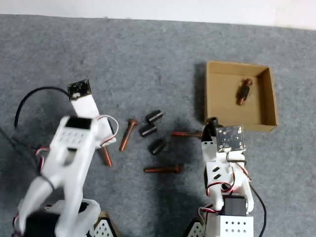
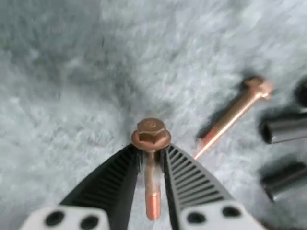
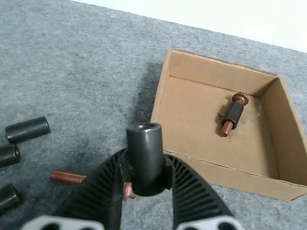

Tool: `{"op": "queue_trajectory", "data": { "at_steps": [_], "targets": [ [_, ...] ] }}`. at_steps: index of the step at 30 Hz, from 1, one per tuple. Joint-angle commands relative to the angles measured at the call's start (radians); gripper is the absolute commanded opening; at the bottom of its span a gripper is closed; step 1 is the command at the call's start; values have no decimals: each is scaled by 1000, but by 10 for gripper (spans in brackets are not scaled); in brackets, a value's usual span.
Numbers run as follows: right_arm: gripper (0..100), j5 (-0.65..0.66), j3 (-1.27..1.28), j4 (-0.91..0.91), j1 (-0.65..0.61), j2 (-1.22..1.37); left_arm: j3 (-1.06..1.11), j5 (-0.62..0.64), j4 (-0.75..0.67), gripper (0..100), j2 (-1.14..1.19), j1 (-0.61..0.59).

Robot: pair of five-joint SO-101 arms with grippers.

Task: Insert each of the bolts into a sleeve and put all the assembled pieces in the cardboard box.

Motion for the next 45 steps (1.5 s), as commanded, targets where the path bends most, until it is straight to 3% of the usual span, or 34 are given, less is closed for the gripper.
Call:
{"op": "queue_trajectory", "data": {
  "at_steps": [1, 7, 14, 16, 20, 27, 45],
  "targets": [
    [10, -2, 136, -13, 7, -10, 110, -3, -153, 5, -180, -5],
    [10, -2, 136, -13, 7, -10, 369, 2, -433, 6, -443, -8],
    [10, -2, 136, -13, 7, -10, 759, -3, -904, 7, -776, -12],
    [10, -2, 136, -13, 7, -10, 792, -3, -982, 6, -858, -10],
    [10, -2, 136, -13, 7, -10, 789, -3, -830, 7, -955, -5],
    [10, -2, 136, -13, 7, -10, 789, -3, -741, 7, -1038, -5],
    [10, -2, 136, -13, 7, -10, 789, -3, -732, 7, -1047, -8]
  ]
}}
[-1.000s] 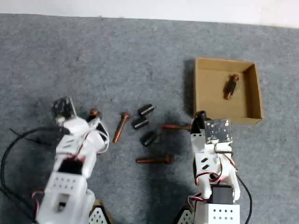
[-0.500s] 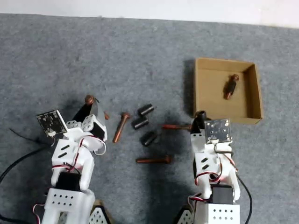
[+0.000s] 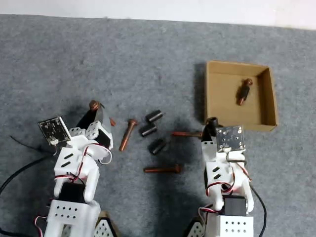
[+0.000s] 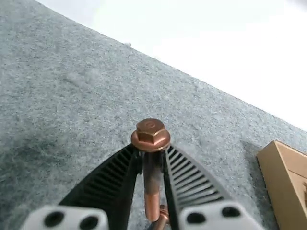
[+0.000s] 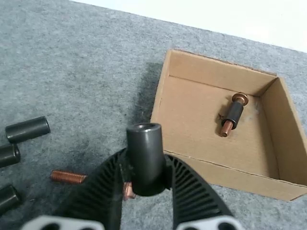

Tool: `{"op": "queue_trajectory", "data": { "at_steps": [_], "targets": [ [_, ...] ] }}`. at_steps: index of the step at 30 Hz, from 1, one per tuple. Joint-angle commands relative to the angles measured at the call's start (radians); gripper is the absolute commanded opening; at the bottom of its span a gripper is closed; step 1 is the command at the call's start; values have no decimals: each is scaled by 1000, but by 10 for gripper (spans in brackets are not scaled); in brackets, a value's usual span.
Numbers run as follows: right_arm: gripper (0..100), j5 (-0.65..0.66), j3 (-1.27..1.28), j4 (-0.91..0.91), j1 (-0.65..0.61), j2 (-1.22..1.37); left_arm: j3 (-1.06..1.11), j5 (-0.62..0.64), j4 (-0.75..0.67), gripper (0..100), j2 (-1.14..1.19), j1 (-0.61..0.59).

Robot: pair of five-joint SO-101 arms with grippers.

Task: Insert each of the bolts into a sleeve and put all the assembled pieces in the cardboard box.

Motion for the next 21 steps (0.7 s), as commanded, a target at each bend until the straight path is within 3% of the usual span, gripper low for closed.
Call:
{"op": "queue_trajectory", "data": {
  "at_steps": [1, 21],
  "targets": [
    [10, -2, 136, -13, 7, -10, 25, -3, 2, 7, -21, -7],
    [10, -9, 136, -12, 12, -12, 25, -3, 2, 7, -21, -8]
  ]
}}
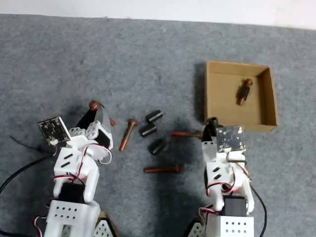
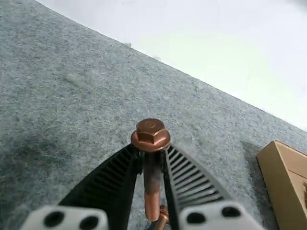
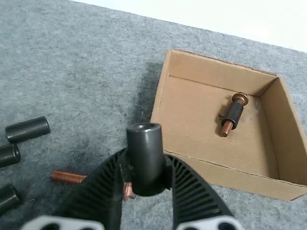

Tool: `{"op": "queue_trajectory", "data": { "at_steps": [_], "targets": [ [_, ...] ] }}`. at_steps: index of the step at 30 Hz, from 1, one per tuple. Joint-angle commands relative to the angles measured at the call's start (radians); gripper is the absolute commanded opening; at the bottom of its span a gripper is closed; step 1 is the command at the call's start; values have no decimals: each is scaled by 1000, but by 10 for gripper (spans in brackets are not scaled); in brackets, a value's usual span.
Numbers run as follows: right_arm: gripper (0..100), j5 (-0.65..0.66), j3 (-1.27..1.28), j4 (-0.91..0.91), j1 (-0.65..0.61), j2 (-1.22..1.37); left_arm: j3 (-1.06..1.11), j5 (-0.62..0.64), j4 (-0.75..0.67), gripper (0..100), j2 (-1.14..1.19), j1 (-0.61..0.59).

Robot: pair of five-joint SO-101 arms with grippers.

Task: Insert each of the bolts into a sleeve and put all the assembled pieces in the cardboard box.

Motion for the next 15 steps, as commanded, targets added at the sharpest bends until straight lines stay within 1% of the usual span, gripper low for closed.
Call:
{"op": "queue_trajectory", "data": {
  "at_steps": [1, 15],
  "targets": [
    [10, -9, 136, -12, 12, -12, 25, -3, 2, 7, -21, -8],
    [10, -9, 134, -12, 12, -13, 25, -3, 3, 7, 5, -7]
  ]
}}
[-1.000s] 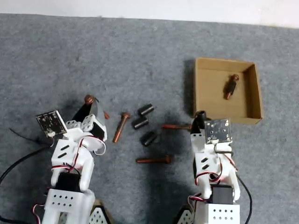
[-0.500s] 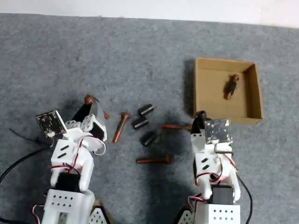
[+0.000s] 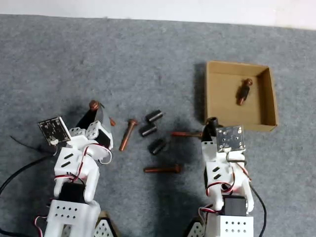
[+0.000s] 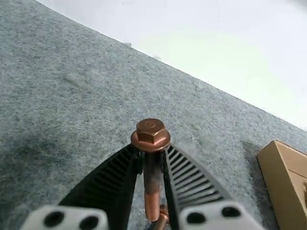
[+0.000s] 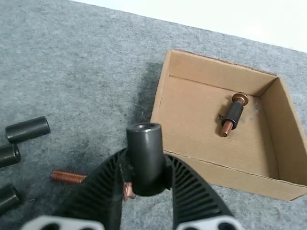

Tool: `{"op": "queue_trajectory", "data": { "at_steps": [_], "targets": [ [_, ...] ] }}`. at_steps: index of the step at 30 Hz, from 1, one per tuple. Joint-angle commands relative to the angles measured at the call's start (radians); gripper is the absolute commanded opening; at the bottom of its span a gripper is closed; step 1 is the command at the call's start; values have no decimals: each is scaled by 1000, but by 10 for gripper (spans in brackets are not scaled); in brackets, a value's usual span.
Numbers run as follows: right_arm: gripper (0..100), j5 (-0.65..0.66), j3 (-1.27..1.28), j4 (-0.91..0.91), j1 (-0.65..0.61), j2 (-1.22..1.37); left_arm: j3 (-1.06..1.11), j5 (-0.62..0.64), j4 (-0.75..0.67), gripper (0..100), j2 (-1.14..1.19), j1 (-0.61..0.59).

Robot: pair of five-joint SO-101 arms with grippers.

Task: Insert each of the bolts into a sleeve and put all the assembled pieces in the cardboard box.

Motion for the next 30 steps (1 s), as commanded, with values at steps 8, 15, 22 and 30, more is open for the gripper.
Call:
{"op": "queue_trajectory", "data": {
  "at_steps": [8, 15, 22, 30],
  "targets": [
    [10, -9, 134, -10, 12, -12, 25, -3, 23, 7, 7, -7],
    [10, -9, 134, -10, 12, -12, 25, -3, 48, 7, 5, -8],
    [10, -5, 134, -12, 8, -13, 25, -3, 49, 7, 1, -8],
    [10, -6, 134, -12, 7, -13, 25, -3, 48, 7, 7, -7]
  ]
}}
